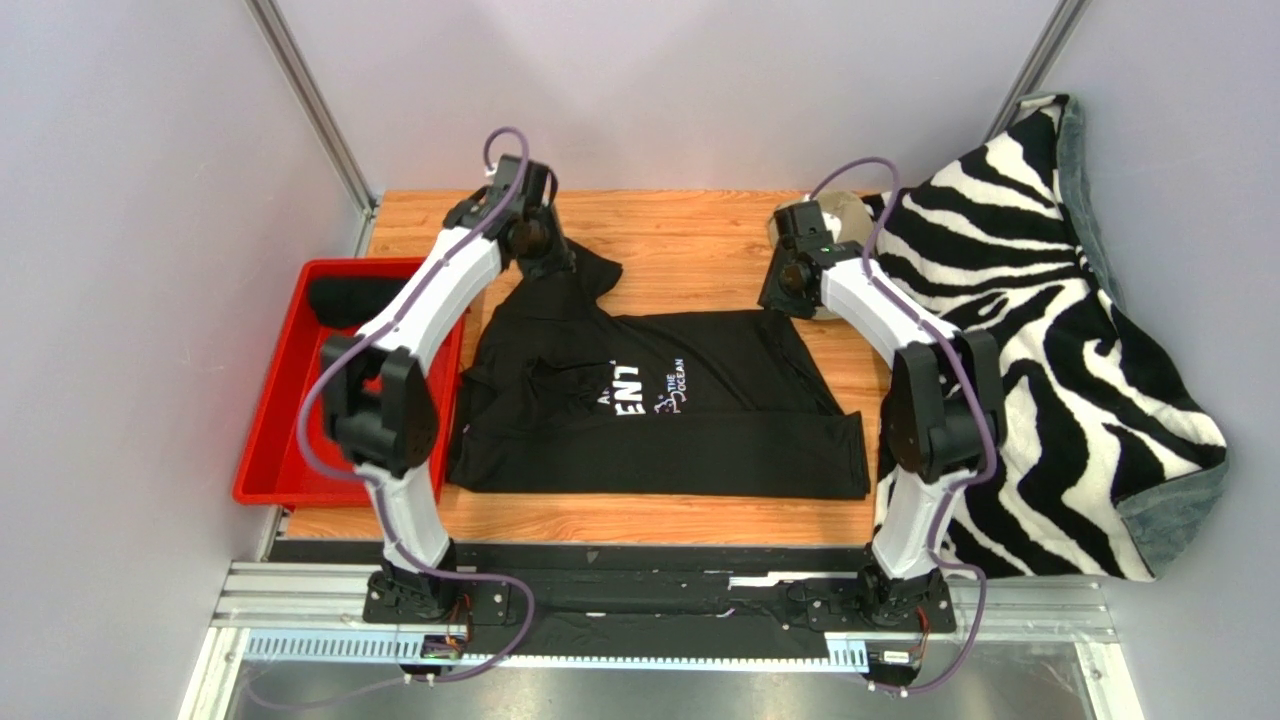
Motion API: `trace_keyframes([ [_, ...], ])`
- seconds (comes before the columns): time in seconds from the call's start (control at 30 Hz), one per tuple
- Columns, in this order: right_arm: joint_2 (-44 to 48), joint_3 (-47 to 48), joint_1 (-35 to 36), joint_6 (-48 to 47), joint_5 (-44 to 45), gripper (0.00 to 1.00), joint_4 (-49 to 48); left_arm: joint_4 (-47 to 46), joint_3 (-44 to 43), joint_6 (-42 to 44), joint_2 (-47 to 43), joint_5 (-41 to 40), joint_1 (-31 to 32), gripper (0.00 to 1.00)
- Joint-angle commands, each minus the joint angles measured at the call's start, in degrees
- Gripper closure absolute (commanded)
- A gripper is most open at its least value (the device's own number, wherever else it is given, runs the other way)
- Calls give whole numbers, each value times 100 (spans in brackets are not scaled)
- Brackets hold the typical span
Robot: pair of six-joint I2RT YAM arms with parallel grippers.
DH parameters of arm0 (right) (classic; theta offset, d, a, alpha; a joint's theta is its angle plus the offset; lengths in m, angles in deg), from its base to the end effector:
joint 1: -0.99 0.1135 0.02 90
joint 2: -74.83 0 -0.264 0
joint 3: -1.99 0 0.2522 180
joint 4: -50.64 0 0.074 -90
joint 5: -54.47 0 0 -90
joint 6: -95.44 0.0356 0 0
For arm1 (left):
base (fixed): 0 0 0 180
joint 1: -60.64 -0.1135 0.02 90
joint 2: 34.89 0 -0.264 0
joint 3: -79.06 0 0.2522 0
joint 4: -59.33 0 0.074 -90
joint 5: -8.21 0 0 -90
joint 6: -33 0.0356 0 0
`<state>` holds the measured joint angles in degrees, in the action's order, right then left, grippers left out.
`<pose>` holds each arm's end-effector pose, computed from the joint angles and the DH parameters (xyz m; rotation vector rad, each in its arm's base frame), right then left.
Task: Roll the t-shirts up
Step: Fold the T-shirt at the center of the board.
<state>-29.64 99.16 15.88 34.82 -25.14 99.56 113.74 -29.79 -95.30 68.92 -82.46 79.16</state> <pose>0.3851 0.0957 0.2465 0.3882 2.4997 0.0763 0.3847 -0.1284 0.3088 -0.4312 2.4417 -0.4240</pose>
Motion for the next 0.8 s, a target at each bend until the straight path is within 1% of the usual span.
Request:
trace_keyframes([
  [0.0, -495, 552, 40, -425, 77, 59, 246, 391, -1396, 1070, 1104, -292, -24, 64],
  [0.03, -557, 614, 48, -460, 68, 58, 263, 374, -1598, 1297, 1289, -398, -24, 58],
  [0.07, -610, 667, 66, -495, 103, 58, 307, 365, -1818, 1412, 1691, -469, -33, 56],
  [0.1, -697, 763, 118, -530, 164, 57, 325, 505, -2325, 1492, 1904, -565, -50, 54],
  [0.13, -733, 799, 145, -609, 234, 56, 369, 576, -2600, 1675, 2124, -644, -68, 52],
  [0.17, -777, 842, 154, -644, 296, 56, 413, 629, -3081, 1782, 2517, -741, -77, 51],
  [0.23, -856, 913, 224, -741, 349, 55, 439, 734, -3558, 1984, 3037, -916, -130, 50],
  [0.27, -882, 939, 224, -750, 419, 55, 439, 735, -3952, 2020, 3179, -961, -165, 49],
  [0.3, -943, 992, 250, -776, 428, 55, 465, 691, -4121, 2055, 3302, -962, -252, 49],
  [0.4, -1014, 1071, 251, -812, 464, 55, 562, 357, -4448, 2134, 3681, -926, -402, 47],
  [0.5, -997, 1045, 259, -812, 428, 56, 519, -91, -4378, 2029, 3874, -848, -613, 47],
  [0.67, -892, 1001, 259, -803, 376, 56, 457, -688, -4386, 1818, 4208, -277, -815, 45],
  [0.73, -874, 1001, 268, -759, 314, 56, 422, -759, -4465, 1809, 4392, 12, -807, 44],
  [0.77, -865, 1001, 260, -750, 253, 56, 404, -777, -4535, 1792, 4463, 31, -815, 44],
])
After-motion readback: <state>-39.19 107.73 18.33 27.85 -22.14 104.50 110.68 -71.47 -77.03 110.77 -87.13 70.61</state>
